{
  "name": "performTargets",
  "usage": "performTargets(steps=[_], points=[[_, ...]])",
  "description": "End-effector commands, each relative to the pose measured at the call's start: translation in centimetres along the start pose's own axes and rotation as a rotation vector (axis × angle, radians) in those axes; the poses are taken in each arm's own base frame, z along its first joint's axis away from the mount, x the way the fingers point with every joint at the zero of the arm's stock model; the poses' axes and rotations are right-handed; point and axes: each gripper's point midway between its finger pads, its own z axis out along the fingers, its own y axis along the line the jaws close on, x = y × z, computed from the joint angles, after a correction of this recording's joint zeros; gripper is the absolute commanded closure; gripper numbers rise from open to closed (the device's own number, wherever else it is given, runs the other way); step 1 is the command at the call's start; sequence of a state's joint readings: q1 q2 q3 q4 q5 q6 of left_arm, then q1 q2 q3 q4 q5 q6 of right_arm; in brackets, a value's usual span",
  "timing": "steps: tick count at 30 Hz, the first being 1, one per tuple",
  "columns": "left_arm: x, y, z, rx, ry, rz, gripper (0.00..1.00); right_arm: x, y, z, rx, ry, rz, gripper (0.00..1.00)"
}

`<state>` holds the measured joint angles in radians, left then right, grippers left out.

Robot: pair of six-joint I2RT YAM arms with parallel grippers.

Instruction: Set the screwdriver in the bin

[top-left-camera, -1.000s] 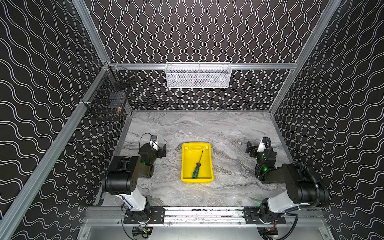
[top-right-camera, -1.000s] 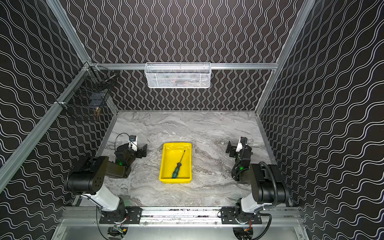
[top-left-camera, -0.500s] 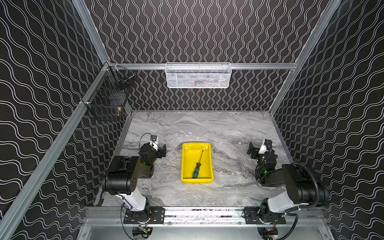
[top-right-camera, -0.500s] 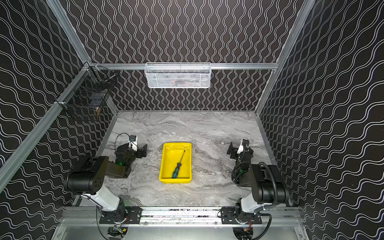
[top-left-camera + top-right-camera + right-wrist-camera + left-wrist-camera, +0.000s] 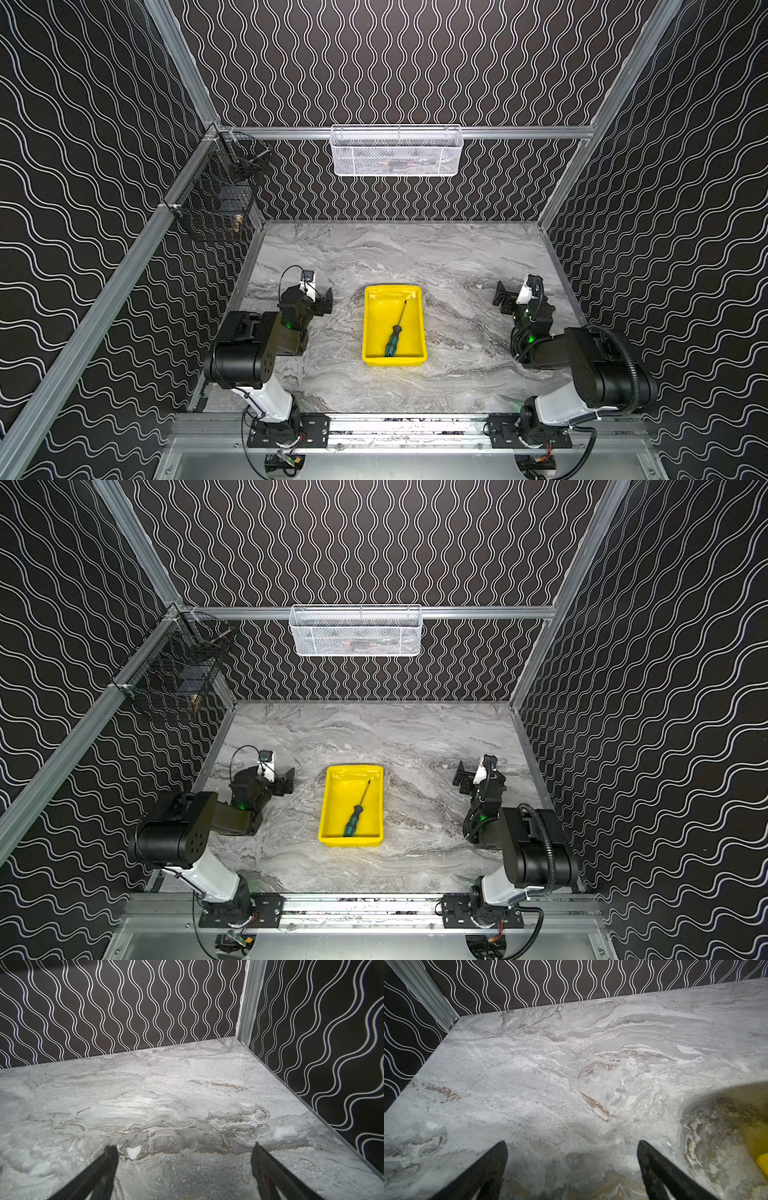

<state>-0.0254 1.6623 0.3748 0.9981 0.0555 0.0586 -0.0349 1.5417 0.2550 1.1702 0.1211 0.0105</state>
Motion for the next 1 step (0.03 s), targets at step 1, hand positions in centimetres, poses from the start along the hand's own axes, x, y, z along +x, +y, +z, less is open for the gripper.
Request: performTargets(steps=[1], points=[[-0.65, 0.06, -0.09, -0.002, -0.028, 0.016, 0.01, -0.66, 0.18, 0.08, -0.009, -0.024, -0.007, 0.0]])
